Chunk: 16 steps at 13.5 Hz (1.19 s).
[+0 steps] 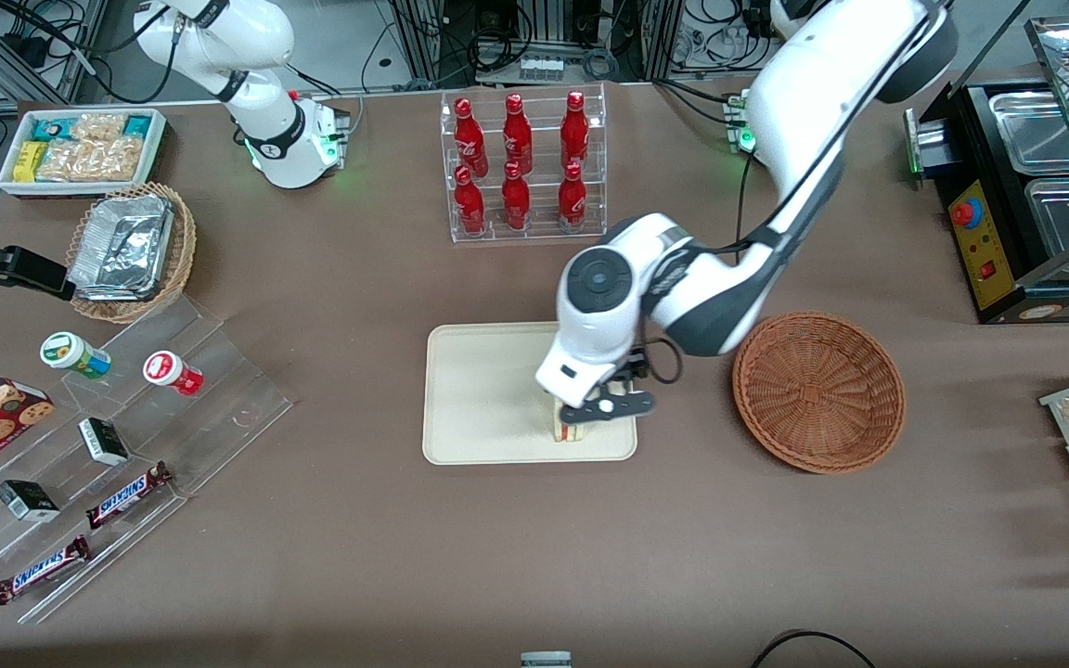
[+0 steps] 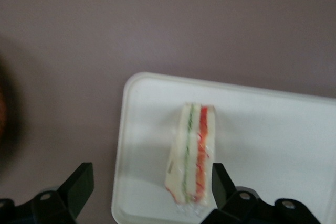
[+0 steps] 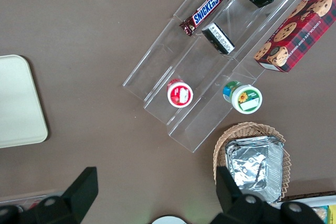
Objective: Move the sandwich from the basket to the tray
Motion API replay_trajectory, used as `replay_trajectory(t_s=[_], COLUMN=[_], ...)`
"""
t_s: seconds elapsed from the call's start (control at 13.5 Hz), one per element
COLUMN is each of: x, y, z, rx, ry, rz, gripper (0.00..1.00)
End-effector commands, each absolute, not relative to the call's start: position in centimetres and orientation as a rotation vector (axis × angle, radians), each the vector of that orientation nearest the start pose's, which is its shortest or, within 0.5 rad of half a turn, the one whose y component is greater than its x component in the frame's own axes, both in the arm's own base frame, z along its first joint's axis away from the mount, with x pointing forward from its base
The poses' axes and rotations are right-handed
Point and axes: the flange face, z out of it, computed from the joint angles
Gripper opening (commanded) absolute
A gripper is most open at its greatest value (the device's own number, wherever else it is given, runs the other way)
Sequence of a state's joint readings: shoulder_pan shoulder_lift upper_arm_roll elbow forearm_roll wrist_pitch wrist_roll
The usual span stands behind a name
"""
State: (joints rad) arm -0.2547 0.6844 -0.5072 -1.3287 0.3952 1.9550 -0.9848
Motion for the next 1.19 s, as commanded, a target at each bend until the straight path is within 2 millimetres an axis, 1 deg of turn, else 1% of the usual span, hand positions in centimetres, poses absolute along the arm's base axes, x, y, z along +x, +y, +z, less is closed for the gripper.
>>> replay_trajectory(t_s=[0.0,0.07,0.15,0.22,0.3,0.37,0.45,0.52,0.59,0.74,0.82,0.89,0.97,1.04,1.11], x=[61.5,63.0,63.8,64.2,64.8,65.0,65.4,65.4,65.3,65.2,64.9,64.0,62.6,61.6,60.2], y=[-37.8,-34.7,-32.4,-30.7,-28.0,-25.9,-23.6,-21.7,-20.0,-16.2,-14.7,-13.4,-12.1,-9.2,-8.4], z=[40.4,41.5,42.3,43.4,44.5,45.5,46.1,47.3,48.1,49.1,49.9,50.7,51.8,52.8,54.1], rx=[-3.093,-3.085,-3.083,-3.095,-3.103,-3.099,-3.099,-3.106,-3.104,-3.087,-3.076,-3.065,-3.061,-3.055,-3.072], ry=[-0.376,-0.421,-0.417,-0.379,-0.35,-0.331,-0.35,-0.326,-0.276,-0.244,-0.219,-0.167,-0.105,-0.107,-0.073], rz=[-0.165,-0.183,-0.177,-0.142,-0.104,-0.081,-0.044,-0.028,0.008,0.066,0.078,0.084,0.094,0.126,0.178], gripper=[0.99,0.99,0.99,0.99,0.99,0.99,0.99,0.99,0.99,0.99,0.99,0.99,0.99,0.99,0.99])
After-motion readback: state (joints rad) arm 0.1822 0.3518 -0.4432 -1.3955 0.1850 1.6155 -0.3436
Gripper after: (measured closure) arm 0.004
